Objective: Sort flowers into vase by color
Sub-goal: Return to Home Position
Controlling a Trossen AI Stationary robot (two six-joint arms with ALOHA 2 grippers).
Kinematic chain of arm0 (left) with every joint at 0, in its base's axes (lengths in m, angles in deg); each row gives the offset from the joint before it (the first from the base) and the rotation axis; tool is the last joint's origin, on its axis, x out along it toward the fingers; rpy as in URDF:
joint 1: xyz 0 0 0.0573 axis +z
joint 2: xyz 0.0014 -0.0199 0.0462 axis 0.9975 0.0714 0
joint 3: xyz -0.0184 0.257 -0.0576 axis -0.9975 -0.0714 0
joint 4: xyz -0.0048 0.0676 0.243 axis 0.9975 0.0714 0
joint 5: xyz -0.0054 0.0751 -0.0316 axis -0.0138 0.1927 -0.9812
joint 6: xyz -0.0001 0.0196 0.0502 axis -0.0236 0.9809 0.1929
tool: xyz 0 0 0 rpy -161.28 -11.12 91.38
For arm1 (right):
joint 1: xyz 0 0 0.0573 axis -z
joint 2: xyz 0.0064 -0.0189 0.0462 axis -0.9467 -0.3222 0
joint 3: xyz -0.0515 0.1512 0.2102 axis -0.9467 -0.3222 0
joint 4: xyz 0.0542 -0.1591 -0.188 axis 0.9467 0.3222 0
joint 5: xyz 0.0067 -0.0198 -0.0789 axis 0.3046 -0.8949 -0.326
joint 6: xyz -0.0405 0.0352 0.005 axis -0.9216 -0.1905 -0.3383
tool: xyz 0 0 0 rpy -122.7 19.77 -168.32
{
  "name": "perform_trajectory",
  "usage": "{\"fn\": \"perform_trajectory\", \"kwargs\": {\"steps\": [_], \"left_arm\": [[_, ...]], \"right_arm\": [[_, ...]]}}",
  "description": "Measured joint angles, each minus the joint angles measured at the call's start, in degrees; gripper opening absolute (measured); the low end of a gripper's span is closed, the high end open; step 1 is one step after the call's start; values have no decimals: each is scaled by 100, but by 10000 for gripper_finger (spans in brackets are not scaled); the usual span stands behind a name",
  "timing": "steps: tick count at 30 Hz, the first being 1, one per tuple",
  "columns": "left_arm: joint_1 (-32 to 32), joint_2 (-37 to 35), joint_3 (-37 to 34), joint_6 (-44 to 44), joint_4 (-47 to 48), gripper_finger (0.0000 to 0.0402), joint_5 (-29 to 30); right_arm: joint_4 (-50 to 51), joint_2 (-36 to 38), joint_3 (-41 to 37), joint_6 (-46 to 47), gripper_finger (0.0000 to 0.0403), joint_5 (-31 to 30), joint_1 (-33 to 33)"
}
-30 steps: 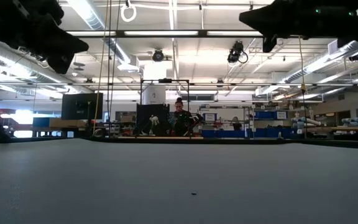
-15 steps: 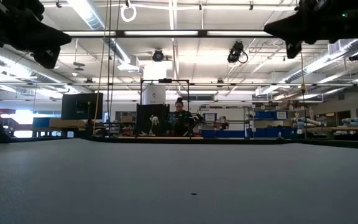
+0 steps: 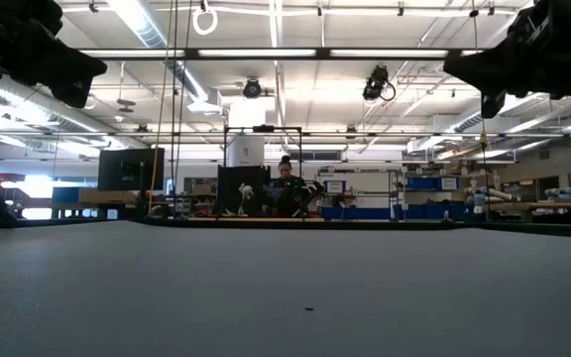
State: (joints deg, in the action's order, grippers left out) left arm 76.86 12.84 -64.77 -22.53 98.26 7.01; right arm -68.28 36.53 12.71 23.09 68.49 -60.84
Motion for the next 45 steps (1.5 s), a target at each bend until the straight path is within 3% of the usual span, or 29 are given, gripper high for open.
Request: {"fn": "perform_trajectory", "kwargs": {"steps": [8,13,22,30,36,45], "left_arm": [[139,-2,0,87,57,0,-139],[184,-2,-26,202,-84,0,-204],[187,2,-1096,-91,-1750,0,-251],[187,2,-1073,-29,-1330,0,-271],[391,0,-1095,109,-1412,0,-261],[600,44,-1183,4,-1634,0,-781]], "right_arm": [[1174,812,80,-169,4,313,493],[1279,1132,27,-306,4,224,768],[1530,1330,-316,123,5,1024,760],[1623,1409,-314,-155,4,1139,760],[1795,1608,-314,-350,4,1562,915],[1799,1543,-314,-658,16,1520,1034]]}}
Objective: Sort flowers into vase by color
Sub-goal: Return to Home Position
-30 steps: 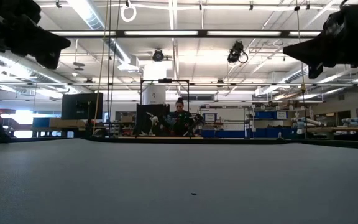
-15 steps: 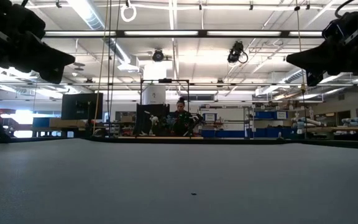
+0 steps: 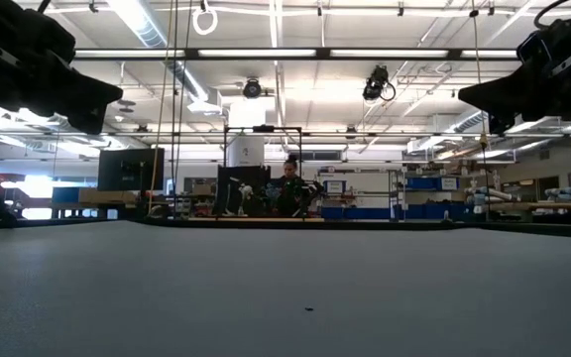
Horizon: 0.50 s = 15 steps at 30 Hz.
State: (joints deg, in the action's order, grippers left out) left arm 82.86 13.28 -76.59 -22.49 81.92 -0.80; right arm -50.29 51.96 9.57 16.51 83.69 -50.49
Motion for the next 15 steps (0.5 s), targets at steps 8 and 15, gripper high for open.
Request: {"fn": "perform_trajectory", "kwargs": {"steps": [8,15], "left_arm": [[11,50,-7,-529,-40,26,129],[11,48,-8,-537,-44,30,134]], "right_arm": [[-7,-18,0,350,28,0,0],[-9,-18,0,367,28,0,0]]}}
